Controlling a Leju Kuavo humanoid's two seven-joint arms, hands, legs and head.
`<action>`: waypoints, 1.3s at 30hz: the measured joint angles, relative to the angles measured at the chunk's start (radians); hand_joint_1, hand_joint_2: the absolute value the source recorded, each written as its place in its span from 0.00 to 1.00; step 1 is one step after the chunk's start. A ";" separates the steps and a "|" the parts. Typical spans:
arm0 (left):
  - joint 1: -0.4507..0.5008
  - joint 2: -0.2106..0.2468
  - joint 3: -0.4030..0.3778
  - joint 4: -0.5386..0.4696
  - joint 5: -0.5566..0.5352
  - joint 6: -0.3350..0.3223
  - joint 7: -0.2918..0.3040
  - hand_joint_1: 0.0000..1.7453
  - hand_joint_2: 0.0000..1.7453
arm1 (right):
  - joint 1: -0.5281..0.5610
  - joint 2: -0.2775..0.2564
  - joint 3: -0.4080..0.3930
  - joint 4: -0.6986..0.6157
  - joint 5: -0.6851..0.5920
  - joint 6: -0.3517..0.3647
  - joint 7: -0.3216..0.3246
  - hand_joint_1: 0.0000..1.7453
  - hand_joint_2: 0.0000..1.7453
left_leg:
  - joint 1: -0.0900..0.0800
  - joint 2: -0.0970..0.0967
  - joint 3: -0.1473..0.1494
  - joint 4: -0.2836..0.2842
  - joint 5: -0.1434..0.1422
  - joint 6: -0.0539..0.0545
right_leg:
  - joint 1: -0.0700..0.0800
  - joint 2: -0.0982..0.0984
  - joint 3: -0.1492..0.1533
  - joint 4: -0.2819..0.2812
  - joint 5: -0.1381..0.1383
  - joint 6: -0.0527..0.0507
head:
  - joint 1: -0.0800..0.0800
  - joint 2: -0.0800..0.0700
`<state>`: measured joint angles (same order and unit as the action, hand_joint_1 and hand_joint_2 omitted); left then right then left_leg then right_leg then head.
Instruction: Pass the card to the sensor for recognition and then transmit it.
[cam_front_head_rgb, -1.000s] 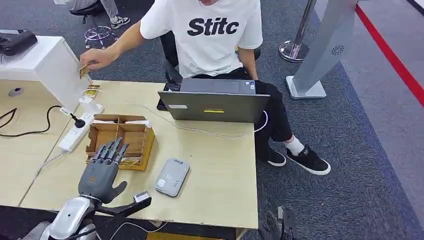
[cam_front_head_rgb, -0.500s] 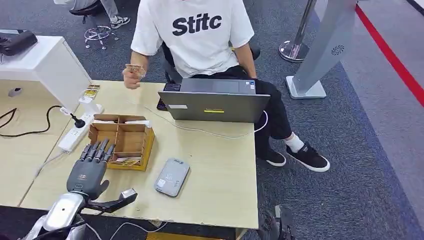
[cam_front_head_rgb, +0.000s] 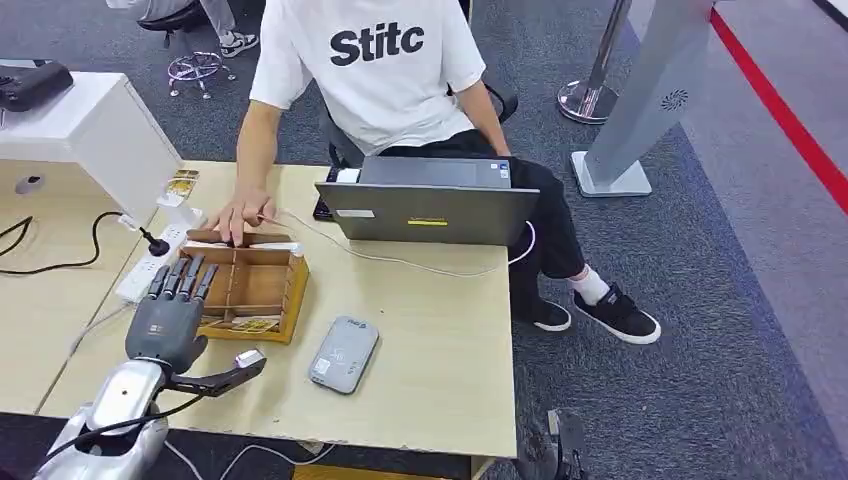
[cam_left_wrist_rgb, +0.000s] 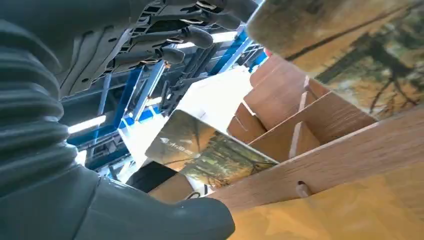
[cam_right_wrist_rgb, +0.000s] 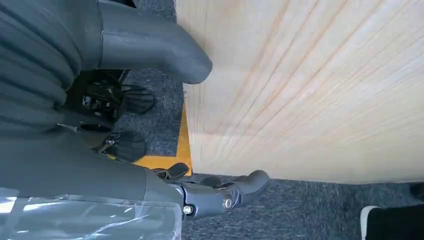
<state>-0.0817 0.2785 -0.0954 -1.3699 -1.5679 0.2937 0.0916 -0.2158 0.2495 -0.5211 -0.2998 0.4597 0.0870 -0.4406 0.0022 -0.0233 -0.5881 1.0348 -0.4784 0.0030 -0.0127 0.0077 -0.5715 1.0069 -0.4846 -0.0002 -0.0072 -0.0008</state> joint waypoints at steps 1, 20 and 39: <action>-0.006 0.000 -0.004 0.005 0.000 0.000 -0.004 0.00 1.00 | 0.000 0.000 0.001 0.000 0.000 0.000 0.000 0.00 1.00 | 0.000 0.000 0.000 0.000 0.000 0.000 | 0.000 0.000 0.000 0.000 0.000 0.000 | 0.000 0.000; -0.067 -0.050 -0.054 0.040 0.000 0.019 -0.072 0.00 1.00 | 0.000 0.000 0.005 0.000 -0.011 0.006 0.006 0.00 1.00 | 0.000 0.000 0.000 0.000 0.000 0.000 | 0.000 0.000 0.000 0.000 0.000 0.000 | 0.000 0.000; -0.036 -0.085 -0.051 0.043 0.000 0.000 -0.145 0.00 1.00 | 0.001 0.000 0.005 0.000 -0.021 0.006 -0.001 0.00 1.00 | 0.000 0.000 0.000 0.000 0.000 0.000 | 0.000 0.000 0.000 0.000 0.000 0.000 | 0.000 0.000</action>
<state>-0.1173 0.1938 -0.1465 -1.3268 -1.5675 0.2934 -0.0534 -0.2148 0.2499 -0.5161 -0.2998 0.4383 0.0935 -0.4417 0.0023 -0.0231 -0.5885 1.0348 -0.4784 0.0030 -0.0127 0.0078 -0.5716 1.0071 -0.4844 -0.0004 -0.0076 -0.0008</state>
